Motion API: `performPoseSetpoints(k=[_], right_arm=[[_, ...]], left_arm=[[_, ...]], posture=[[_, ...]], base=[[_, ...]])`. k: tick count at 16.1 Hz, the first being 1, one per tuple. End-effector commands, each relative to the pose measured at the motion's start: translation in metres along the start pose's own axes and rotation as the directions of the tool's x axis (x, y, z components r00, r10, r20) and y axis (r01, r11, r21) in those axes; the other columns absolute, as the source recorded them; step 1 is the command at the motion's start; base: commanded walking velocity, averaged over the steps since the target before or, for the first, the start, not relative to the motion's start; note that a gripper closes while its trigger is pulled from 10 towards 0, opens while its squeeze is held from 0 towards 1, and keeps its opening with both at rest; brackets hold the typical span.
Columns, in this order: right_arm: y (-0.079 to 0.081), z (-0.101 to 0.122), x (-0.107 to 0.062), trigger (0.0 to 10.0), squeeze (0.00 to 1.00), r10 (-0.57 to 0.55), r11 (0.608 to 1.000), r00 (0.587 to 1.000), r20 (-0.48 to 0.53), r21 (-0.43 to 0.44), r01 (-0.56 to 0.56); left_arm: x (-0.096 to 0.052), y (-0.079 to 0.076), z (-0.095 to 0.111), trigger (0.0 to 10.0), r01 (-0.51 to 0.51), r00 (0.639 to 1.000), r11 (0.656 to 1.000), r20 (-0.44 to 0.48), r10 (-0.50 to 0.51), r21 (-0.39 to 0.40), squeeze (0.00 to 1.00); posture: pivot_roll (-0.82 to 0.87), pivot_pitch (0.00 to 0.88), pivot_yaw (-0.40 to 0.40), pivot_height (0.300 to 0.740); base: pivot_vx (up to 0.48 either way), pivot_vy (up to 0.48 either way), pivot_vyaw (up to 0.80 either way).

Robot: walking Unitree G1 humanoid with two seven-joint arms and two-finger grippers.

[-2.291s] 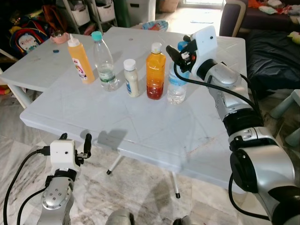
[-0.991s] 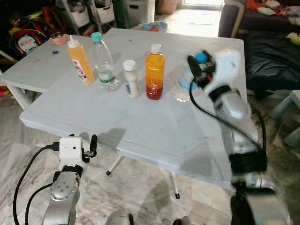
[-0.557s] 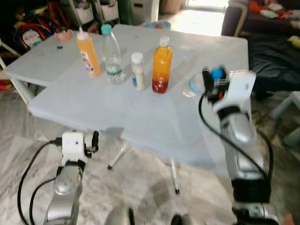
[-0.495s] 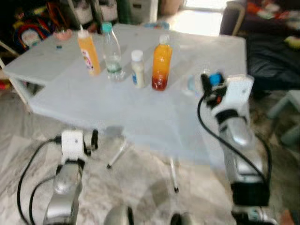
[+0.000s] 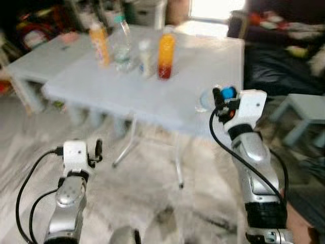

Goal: Restocking fridge

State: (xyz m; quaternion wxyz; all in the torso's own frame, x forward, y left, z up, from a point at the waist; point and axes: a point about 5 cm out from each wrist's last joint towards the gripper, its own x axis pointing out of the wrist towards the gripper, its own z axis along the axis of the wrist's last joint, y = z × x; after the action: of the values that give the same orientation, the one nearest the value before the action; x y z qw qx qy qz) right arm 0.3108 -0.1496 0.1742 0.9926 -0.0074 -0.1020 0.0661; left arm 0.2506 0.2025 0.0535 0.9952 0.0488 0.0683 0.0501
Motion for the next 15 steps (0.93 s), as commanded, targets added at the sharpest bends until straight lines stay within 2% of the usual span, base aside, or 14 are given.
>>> performPoseSetpoints(k=[1,4,5,7,8,9,10,11,12,15], right_arm=[[0.008,0.009,0.003,10.0,0.00,0.034,0.999,0.999,0.037,-0.011,-0.033],[0.016,0.012,0.006,10.0,0.00,0.100,0.995,0.993,0.063,0.019,-0.102],[0.018,0.008,0.003,10.0,0.00,0.123,0.992,0.991,0.054,0.027,-0.125],[0.018,-0.007,-0.006,10.0,0.00,0.120,0.988,0.993,0.000,0.099,-0.119],[0.014,-0.025,-0.016,10.0,0.00,0.090,0.996,0.993,-0.075,0.022,-0.088],[0.013,-0.031,-0.019,10.0,0.00,0.072,0.997,0.991,-0.111,-0.011,-0.074],[0.016,-0.041,-0.026,10.0,0.00,0.153,0.987,0.975,-0.164,0.077,-0.142],[0.018,-0.041,-0.036,10.0,0.00,0.199,0.977,0.971,-0.131,0.109,-0.185],[0.018,-0.042,-0.038,10.0,0.00,0.191,0.980,0.973,-0.131,0.076,-0.182],[0.020,-0.046,-0.039,10.0,0.00,0.184,0.980,0.974,-0.135,0.097,-0.172]], left_arm=[[-0.001,-0.002,-0.003,10.0,-0.002,1.000,1.000,-0.012,0.002,0.003,0.00],[-0.001,-0.005,-0.005,10.0,0.000,1.000,1.000,-0.007,0.000,-0.003,0.00],[-0.002,-0.005,-0.005,10.0,-0.003,1.000,1.000,-0.007,0.003,-0.005,0.00],[-0.004,-0.003,-0.006,10.0,-0.012,1.000,1.000,-0.008,0.012,-0.005,0.00],[-0.004,-0.003,-0.006,10.0,-0.014,1.000,1.000,-0.003,0.014,-0.004,0.00],[-0.004,-0.003,-0.006,10.0,-0.014,1.000,1.000,-0.001,0.014,-0.003,0.00],[-0.005,-0.003,-0.006,10.0,-0.014,1.000,1.000,0.003,0.014,-0.004,0.00],[-0.004,-0.004,-0.007,10.0,-0.015,1.000,1.000,-0.003,0.015,0.002,0.00],[-0.005,-0.004,-0.008,10.0,-0.016,1.000,1.000,-0.004,0.016,0.002,0.00],[-0.003,-0.010,-0.008,10.0,-0.016,1.000,1.000,0.003,0.016,0.001,0.00]], posture=[[0.05,0.000,0.025,0.740],[0.05,0.000,0.017,0.740],[0.06,0.000,0.015,0.740],[0.06,0.000,0.014,0.740],[0.06,0.000,0.014,0.740],[0.06,0.000,0.014,0.740],[0.06,0.000,0.016,0.740],[0.06,0.000,0.018,0.740],[0.05,0.000,0.020,0.740],[0.06,0.000,0.017,0.740]], base=[[-0.322,0.000,0.00],[-0.308,0.000,0.00],[-0.307,0.000,0.00],[-0.304,0.000,0.00],[-0.255,0.000,0.00],[-0.255,0.000,0.00],[0.000,0.000,0.00],[0.000,0.000,0.00],[0.000,0.000,0.74],[0.000,0.000,0.75]])
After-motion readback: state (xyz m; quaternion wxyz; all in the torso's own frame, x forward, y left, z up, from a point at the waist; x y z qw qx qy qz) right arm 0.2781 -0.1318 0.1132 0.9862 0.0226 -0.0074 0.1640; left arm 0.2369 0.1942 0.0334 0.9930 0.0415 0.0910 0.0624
